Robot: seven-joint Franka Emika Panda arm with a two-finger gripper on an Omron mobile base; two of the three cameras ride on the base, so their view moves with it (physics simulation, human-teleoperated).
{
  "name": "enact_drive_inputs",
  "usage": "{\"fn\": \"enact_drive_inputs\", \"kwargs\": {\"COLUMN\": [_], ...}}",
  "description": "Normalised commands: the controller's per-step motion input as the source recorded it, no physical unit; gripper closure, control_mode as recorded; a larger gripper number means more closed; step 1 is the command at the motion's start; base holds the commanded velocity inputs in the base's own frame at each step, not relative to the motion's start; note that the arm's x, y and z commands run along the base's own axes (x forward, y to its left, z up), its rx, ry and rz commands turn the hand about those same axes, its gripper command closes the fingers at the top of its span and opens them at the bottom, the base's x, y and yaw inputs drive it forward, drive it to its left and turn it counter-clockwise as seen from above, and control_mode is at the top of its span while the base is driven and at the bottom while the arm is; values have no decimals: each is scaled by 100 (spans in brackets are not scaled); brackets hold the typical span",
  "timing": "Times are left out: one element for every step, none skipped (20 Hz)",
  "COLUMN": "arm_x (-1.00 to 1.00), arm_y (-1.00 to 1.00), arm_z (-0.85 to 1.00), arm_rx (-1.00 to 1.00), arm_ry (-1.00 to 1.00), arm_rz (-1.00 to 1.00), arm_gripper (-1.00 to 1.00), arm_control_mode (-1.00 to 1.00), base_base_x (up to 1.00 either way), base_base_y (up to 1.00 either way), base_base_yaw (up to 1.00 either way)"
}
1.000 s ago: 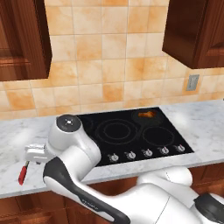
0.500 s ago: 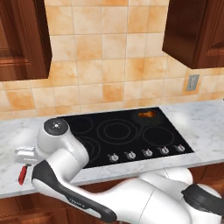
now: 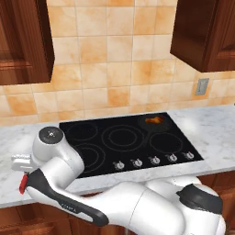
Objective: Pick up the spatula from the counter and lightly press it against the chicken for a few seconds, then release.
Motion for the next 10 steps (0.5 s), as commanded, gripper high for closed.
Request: {"fn": "enact_drive_inputs", "kwargs": {"arm_x": [18, 18, 18, 16, 16, 14, 12, 11, 12, 9], "arm_y": [28, 28, 28, 27, 25, 23, 22, 19, 16, 11], "arm_z": [-24, -24, -26, -28, -27, -29, -32, -30, -28, -24], "arm_rx": [0, 0, 0, 0, 0, 0, 0, 0, 0, 0], "arm_ry": [3, 4, 4, 4, 4, 5, 4, 4, 3, 2], "arm_rz": [-1, 0, 0, 0, 0, -1, -1, -1, -1, -1], "arm_gripper": [-100, -100, -100, -100, -100, -100, -100, -100, -100, -100], "arm_control_mode": [-100, -100, -100, -100, -100, -100, -100, -100, -100, -100], "base_base_x": [0, 0, 0, 0, 0, 0, 0, 0, 0, 0], "base_base_y": [0, 0, 0, 0, 0, 0, 0, 0, 0, 0], "base_base_yaw": [0, 0, 0, 0, 0, 0, 0, 0, 0, 0]}}
